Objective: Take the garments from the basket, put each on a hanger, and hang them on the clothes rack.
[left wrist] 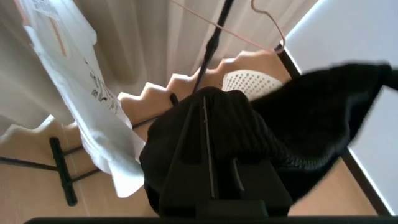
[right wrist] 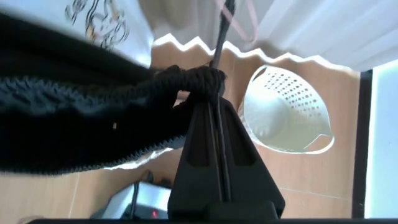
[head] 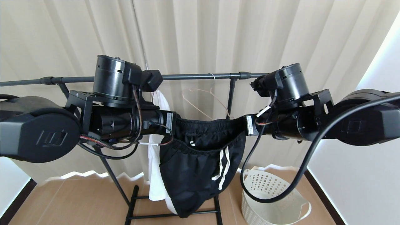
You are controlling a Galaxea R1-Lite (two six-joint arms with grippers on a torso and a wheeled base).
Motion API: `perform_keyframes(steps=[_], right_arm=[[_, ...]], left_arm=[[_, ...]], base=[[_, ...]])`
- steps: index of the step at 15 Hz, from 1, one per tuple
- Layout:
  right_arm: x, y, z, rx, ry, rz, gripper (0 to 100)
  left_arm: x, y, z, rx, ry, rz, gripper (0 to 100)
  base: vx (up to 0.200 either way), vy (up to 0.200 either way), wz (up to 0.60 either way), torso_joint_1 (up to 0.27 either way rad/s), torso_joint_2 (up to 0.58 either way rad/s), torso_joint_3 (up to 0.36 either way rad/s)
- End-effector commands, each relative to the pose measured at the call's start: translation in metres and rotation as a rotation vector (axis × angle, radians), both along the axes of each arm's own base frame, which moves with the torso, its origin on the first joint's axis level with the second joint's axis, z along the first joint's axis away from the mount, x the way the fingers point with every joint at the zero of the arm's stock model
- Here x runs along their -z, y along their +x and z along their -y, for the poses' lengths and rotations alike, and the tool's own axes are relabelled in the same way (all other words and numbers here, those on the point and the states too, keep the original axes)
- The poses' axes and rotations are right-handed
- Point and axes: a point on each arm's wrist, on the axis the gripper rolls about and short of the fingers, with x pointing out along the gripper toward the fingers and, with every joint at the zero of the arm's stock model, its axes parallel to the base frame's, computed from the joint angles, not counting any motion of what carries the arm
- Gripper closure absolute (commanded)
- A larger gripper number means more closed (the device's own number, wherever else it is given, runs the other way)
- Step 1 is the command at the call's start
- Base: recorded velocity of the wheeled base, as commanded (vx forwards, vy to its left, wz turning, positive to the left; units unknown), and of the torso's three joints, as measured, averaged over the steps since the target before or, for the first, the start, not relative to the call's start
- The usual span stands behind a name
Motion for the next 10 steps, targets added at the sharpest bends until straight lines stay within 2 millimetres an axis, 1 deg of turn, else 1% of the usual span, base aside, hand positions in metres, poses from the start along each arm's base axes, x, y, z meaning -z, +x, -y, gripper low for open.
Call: perform_keyframes(steps=[1,3,4,5,6,8,9,10], right_arm=[[0.009,0.015,-0.002,0.027,0.006,0.000,100],[-0.003,0.026,-0.006,0.059,0.083,0.048,100],[-0.003,0.026,-0.006,0.059,0.083,0.048,100],[-0.013,0.036,-0.010,0.092,0.157,0.079,100],[-0.014,0.042,-0.013,0.115,0.203,0.084,100],[-0.015,0.048,-0.018,0.134,0.253,0.091,100],[-0.013,0.053,-0.021,0.146,0.273,0.089,100],[-0.015,0.056,-0.023,0.158,0.305,0.097,100]], left_arm=[[0.001,-0.008,-0.004,0.030,0.022,-0.001,100],[0.013,-0.011,-0.003,0.070,0.077,-0.016,100],[0.013,-0.011,-0.003,0.070,0.077,-0.016,100],[0.022,-0.020,0.008,0.122,0.104,-0.037,100],[0.033,-0.026,0.017,0.164,0.129,-0.062,100],[0.047,-0.035,0.029,0.220,0.165,-0.091,100],[0.050,-0.040,0.034,0.243,0.172,-0.100,100],[0.054,-0.043,0.038,0.261,0.179,-0.109,100]], base=[[0.000,0.000,0.00,0.000,0.00,0.000],[0.000,0.000,0.00,0.000,0.00,0.000],[0.000,0.000,0.00,0.000,0.00,0.000],[0.000,0.000,0.00,0.000,0.00,0.000],[0.000,0.000,0.00,0.000,0.00,0.000],[0.000,0.000,0.00,0.000,0.00,0.000],[0.000,0.000,0.00,0.000,0.00,0.000],[0.000,0.000,0.00,0.000,0.00,0.000]])
